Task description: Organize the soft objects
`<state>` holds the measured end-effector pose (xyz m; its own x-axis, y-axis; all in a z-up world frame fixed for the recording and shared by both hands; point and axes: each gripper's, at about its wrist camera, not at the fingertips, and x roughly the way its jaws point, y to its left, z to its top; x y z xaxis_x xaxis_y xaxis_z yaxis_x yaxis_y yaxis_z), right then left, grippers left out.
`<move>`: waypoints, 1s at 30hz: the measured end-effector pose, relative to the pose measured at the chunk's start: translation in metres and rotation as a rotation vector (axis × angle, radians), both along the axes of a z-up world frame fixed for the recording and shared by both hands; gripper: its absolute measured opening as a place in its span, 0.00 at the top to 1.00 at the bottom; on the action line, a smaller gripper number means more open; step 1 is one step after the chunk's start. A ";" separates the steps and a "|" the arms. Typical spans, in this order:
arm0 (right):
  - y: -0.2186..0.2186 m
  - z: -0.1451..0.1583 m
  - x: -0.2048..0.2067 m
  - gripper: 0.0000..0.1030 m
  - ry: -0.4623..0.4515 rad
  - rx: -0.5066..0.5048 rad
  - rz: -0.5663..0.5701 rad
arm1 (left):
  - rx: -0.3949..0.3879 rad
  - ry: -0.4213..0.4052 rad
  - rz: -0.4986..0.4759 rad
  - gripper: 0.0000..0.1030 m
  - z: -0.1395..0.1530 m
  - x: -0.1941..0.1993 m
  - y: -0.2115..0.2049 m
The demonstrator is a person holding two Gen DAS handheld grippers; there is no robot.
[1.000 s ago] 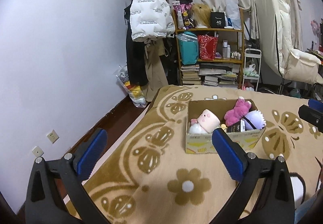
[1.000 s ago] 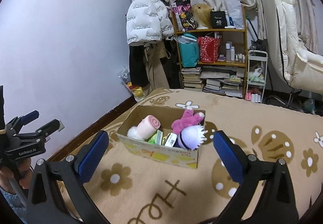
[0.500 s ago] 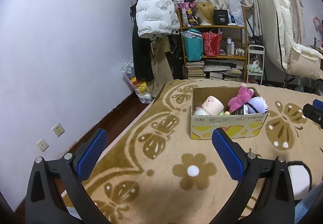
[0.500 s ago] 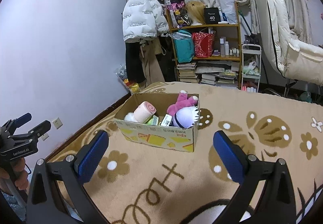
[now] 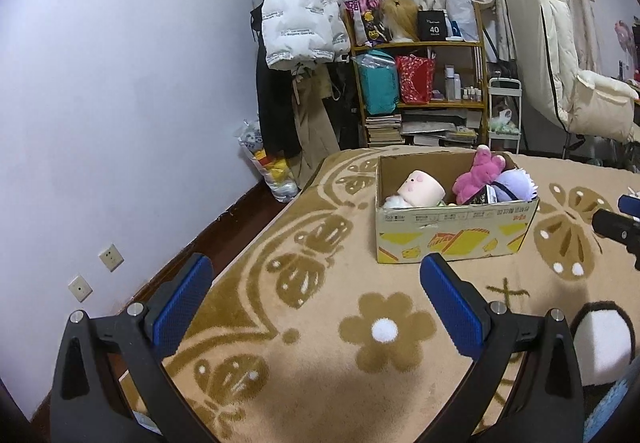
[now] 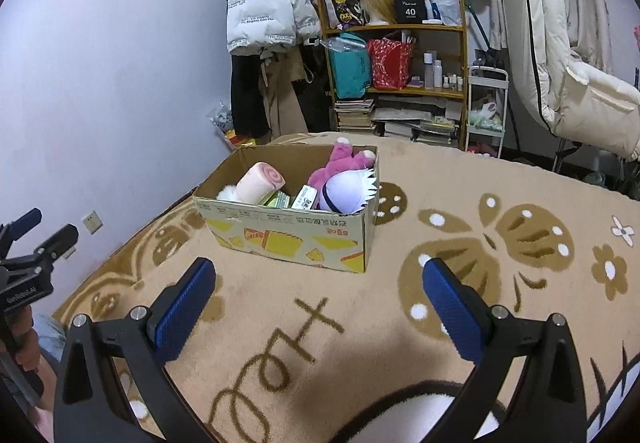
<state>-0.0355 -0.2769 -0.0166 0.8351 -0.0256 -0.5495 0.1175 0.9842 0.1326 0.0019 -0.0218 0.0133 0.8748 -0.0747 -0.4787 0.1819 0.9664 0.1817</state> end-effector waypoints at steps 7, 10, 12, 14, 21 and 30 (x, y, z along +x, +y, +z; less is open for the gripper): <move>-0.001 -0.002 0.001 0.00 -0.009 0.008 -0.011 | -0.005 0.025 0.003 0.00 -0.009 0.007 -0.001; -0.001 -0.003 0.002 0.00 -0.011 0.010 -0.016 | -0.012 0.044 -0.013 0.00 -0.012 0.011 -0.001; -0.001 -0.003 0.001 0.00 -0.010 0.006 -0.015 | -0.009 0.042 -0.012 0.00 -0.012 0.011 -0.002; -0.001 -0.003 0.000 0.00 -0.009 0.004 -0.014 | -0.002 0.042 -0.016 0.00 -0.013 0.012 -0.003; 0.000 -0.004 0.000 0.00 -0.007 0.002 -0.015 | -0.019 0.052 -0.024 0.00 -0.015 0.010 -0.002; 0.001 -0.004 0.001 0.00 -0.006 0.003 -0.015 | -0.032 0.061 -0.028 0.00 -0.015 0.009 -0.001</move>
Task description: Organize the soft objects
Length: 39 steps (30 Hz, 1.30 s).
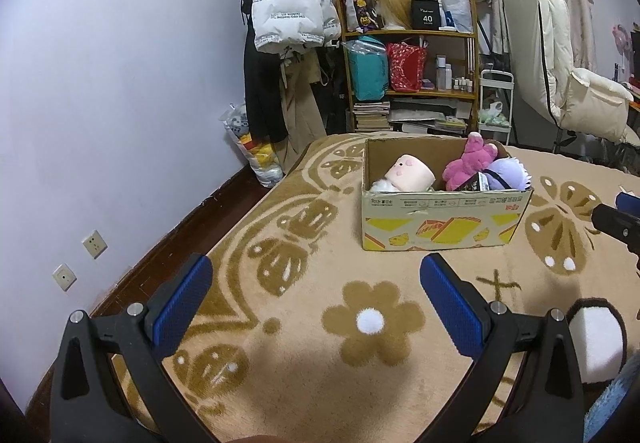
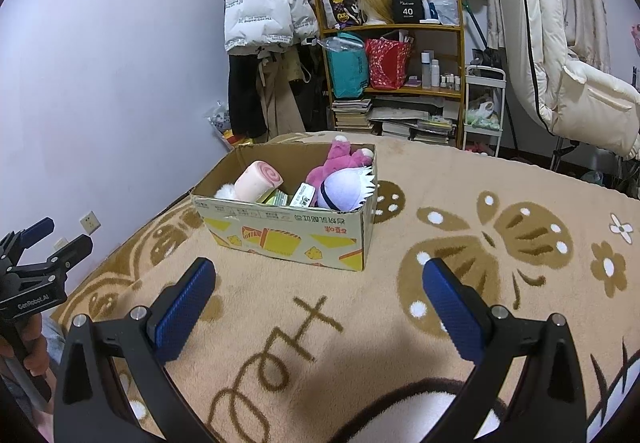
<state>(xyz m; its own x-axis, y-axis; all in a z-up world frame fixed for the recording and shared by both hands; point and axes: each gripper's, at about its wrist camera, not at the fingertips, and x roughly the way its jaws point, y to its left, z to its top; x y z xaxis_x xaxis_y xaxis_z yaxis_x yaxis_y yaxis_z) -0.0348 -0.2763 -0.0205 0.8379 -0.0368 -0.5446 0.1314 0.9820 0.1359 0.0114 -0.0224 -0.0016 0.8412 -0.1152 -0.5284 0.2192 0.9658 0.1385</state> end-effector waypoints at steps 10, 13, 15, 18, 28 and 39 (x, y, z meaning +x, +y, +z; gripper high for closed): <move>-0.001 -0.002 -0.002 0.00 0.002 0.000 0.001 | 0.001 0.010 -0.007 0.00 -0.001 0.000 -0.002; -0.001 -0.002 -0.002 0.00 0.002 0.000 0.001 | 0.001 0.012 -0.008 0.00 -0.001 0.000 -0.002; -0.001 -0.002 -0.002 0.00 0.002 -0.001 0.002 | 0.001 0.013 -0.008 0.00 -0.001 0.000 -0.002; -0.001 -0.002 -0.001 0.00 0.004 0.000 0.002 | 0.003 0.016 -0.009 0.00 -0.002 0.000 -0.003; -0.001 -0.002 -0.002 0.00 0.004 -0.001 0.002 | 0.008 0.019 -0.008 0.00 -0.004 -0.001 -0.003; -0.003 -0.002 -0.002 0.00 0.005 -0.001 0.002 | 0.012 0.019 -0.007 0.00 -0.004 -0.002 -0.003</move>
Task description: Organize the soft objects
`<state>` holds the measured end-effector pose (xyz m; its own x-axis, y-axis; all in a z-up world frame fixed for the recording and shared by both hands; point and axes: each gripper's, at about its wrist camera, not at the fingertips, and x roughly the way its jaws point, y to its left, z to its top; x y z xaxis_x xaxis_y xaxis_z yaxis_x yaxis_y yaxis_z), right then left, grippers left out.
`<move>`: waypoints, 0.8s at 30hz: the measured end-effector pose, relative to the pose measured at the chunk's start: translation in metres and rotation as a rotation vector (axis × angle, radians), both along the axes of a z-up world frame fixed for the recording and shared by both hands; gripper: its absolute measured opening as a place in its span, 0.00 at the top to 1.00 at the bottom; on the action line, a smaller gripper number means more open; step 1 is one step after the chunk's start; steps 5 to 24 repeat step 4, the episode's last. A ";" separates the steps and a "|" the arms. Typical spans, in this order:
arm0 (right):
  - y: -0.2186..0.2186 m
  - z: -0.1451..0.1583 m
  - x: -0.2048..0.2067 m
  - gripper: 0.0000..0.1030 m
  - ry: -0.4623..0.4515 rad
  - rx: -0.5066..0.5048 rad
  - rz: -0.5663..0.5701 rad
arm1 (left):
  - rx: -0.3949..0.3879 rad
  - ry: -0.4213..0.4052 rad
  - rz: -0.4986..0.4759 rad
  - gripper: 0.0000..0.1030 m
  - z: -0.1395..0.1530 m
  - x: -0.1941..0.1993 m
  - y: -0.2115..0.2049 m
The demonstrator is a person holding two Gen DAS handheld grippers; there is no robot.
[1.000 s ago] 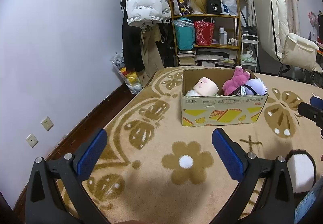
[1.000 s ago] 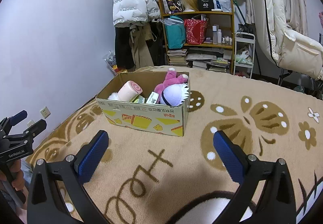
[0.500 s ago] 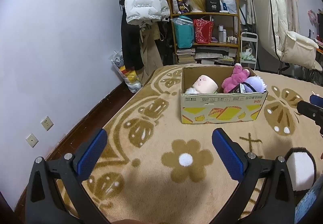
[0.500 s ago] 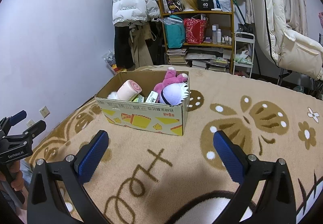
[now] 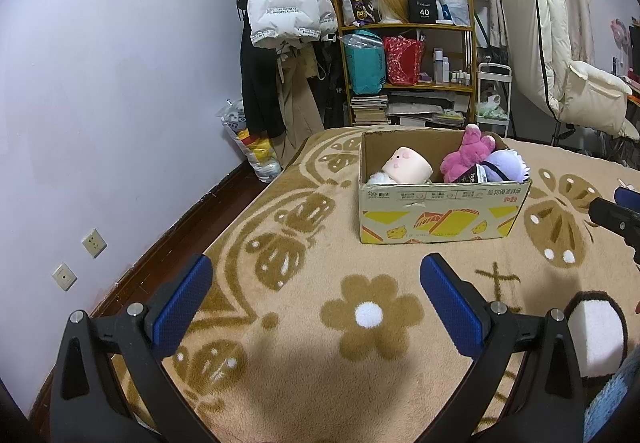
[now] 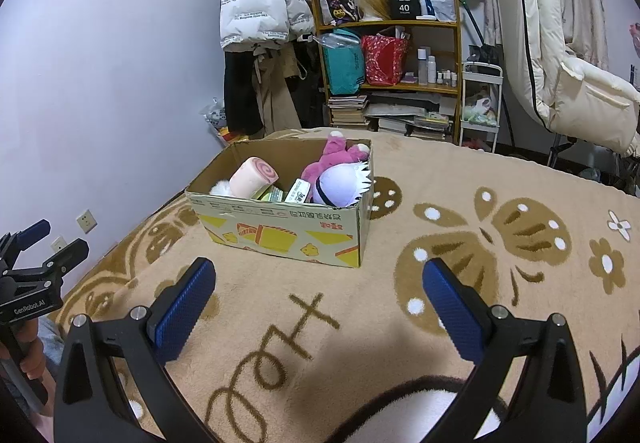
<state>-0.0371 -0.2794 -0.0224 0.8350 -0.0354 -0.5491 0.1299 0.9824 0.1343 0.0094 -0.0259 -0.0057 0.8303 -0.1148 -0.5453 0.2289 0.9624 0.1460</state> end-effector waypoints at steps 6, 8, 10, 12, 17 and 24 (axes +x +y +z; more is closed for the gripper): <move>0.000 0.000 0.000 0.00 0.000 -0.001 0.001 | -0.007 0.003 0.003 0.00 0.000 0.001 0.001; 0.000 0.000 0.000 0.00 0.000 -0.001 0.001 | -0.007 0.003 0.003 0.00 0.000 0.001 0.001; 0.000 0.000 0.000 0.00 0.000 -0.001 0.001 | -0.007 0.003 0.003 0.00 0.000 0.001 0.001; 0.000 0.000 0.000 0.00 0.000 -0.001 0.001 | -0.007 0.003 0.003 0.00 0.000 0.001 0.001; 0.000 0.000 0.000 0.00 0.000 -0.001 0.001 | -0.007 0.003 0.003 0.00 0.000 0.001 0.001; 0.000 0.000 0.000 0.00 0.000 -0.001 0.001 | -0.007 0.003 0.003 0.00 0.000 0.001 0.001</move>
